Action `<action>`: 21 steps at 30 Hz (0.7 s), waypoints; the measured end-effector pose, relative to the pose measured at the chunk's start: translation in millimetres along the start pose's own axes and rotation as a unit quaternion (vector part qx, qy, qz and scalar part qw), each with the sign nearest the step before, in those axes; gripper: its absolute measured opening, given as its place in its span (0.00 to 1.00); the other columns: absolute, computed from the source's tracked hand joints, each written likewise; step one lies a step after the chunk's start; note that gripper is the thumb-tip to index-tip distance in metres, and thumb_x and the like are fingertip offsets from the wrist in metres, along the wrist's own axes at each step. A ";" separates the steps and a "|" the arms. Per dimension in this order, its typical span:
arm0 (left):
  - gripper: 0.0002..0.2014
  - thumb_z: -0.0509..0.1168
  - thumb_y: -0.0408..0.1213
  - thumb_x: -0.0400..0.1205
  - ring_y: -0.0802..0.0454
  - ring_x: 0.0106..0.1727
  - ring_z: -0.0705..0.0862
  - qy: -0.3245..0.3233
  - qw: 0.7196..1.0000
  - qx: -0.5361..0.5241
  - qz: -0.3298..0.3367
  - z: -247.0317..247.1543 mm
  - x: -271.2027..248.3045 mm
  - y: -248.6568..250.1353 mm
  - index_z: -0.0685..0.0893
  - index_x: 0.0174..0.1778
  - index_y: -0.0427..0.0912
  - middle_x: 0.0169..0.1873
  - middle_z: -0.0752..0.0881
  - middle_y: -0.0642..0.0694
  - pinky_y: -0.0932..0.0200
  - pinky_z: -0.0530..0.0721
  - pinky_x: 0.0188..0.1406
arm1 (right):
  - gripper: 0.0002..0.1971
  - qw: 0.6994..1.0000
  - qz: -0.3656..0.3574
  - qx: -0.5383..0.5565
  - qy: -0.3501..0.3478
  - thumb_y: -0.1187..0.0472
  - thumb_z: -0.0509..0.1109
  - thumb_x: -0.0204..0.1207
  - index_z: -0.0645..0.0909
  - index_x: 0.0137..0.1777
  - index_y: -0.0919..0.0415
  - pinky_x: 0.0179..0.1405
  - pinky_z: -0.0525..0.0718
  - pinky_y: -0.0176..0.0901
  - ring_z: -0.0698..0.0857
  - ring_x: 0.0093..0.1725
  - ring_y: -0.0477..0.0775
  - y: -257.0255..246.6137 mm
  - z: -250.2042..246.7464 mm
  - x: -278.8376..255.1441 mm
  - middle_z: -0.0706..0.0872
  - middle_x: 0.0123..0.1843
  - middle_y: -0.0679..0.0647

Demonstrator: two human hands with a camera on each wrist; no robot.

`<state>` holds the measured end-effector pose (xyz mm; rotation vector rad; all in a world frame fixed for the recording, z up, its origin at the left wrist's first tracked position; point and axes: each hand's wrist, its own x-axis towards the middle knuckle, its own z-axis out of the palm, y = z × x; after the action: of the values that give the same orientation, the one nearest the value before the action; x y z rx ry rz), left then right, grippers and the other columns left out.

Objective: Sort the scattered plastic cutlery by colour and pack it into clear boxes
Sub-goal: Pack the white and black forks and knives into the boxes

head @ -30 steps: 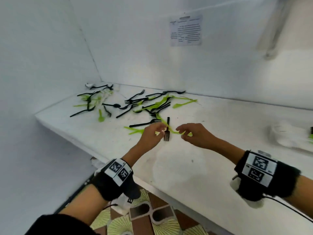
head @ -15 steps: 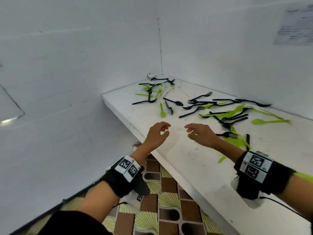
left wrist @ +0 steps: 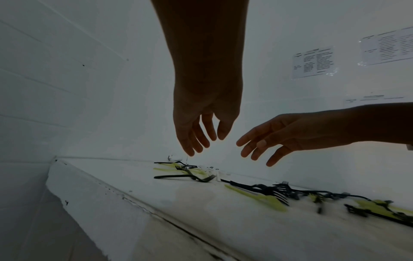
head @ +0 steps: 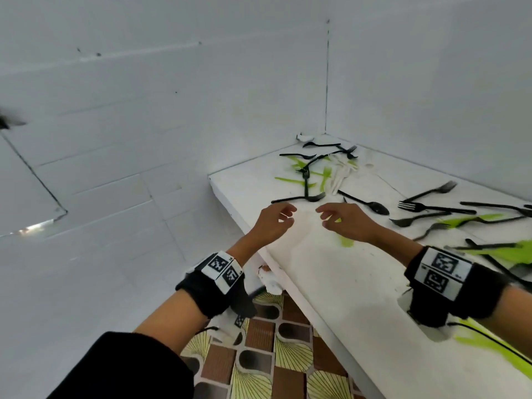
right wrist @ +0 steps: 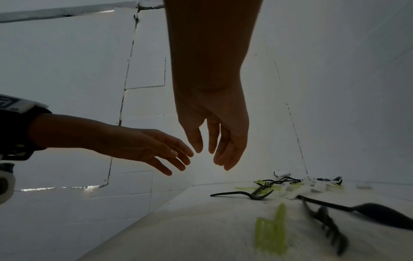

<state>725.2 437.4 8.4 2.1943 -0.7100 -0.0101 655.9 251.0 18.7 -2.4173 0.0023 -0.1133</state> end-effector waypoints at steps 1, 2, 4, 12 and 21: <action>0.13 0.64 0.25 0.79 0.46 0.55 0.83 0.001 1.000 0.000 0.006 -3.6 11.0 -8.0 0.81 0.60 0.32 0.58 0.83 0.36 0.82 0.73 0.43 | 0.17 1.000 -0.002 0.000 0.005 0.67 0.69 0.76 0.79 0.65 0.61 0.52 0.74 0.34 0.80 0.48 0.49 -1.1 1.8 13.8 0.85 0.57 0.58; 0.13 0.64 0.25 0.79 0.45 0.55 0.83 0.002 1.000 -0.001 0.011 -6.9 21.7 -16.0 0.81 0.60 0.32 0.57 0.83 0.36 0.82 0.73 0.44 | 0.16 1.000 -0.003 0.002 0.013 0.67 0.69 0.76 0.80 0.64 0.62 0.52 0.75 0.34 0.80 0.47 0.49 -2.0 3.5 26.6 0.85 0.57 0.59; 0.13 0.64 0.24 0.79 0.44 0.55 0.83 0.007 1.000 -0.007 0.014 -12.7 41.6 -31.0 0.82 0.59 0.32 0.57 0.83 0.35 0.81 0.73 0.45 | 0.16 1.000 0.001 0.003 0.021 0.68 0.69 0.76 0.80 0.64 0.63 0.53 0.75 0.36 0.80 0.47 0.49 -3.4 7.5 49.0 0.85 0.57 0.60; 0.13 0.63 0.23 0.79 0.51 0.49 0.80 -0.038 0.997 -0.032 0.058 -34.8 131.7 -82.6 0.82 0.58 0.31 0.52 0.82 0.39 0.84 0.72 0.42 | 0.17 0.997 0.053 -0.006 0.054 0.70 0.68 0.75 0.80 0.64 0.65 0.53 0.76 0.37 0.83 0.55 0.58 -8.0 21.4 130.6 0.85 0.57 0.62; 0.12 0.62 0.25 0.80 0.54 0.50 0.80 -0.153 0.976 -0.032 0.154 -46.3 242.5 -109.8 0.82 0.59 0.34 0.55 0.84 0.38 0.82 0.73 0.40 | 0.17 0.978 0.158 -0.009 0.139 0.68 0.68 0.76 0.80 0.65 0.63 0.55 0.74 0.35 0.82 0.57 0.56 -6.1 24.5 196.8 0.85 0.59 0.60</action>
<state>993.6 406.7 15.5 2.0213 -1.2003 -0.2141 853.8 265.4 20.4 -2.3654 0.5147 -0.3040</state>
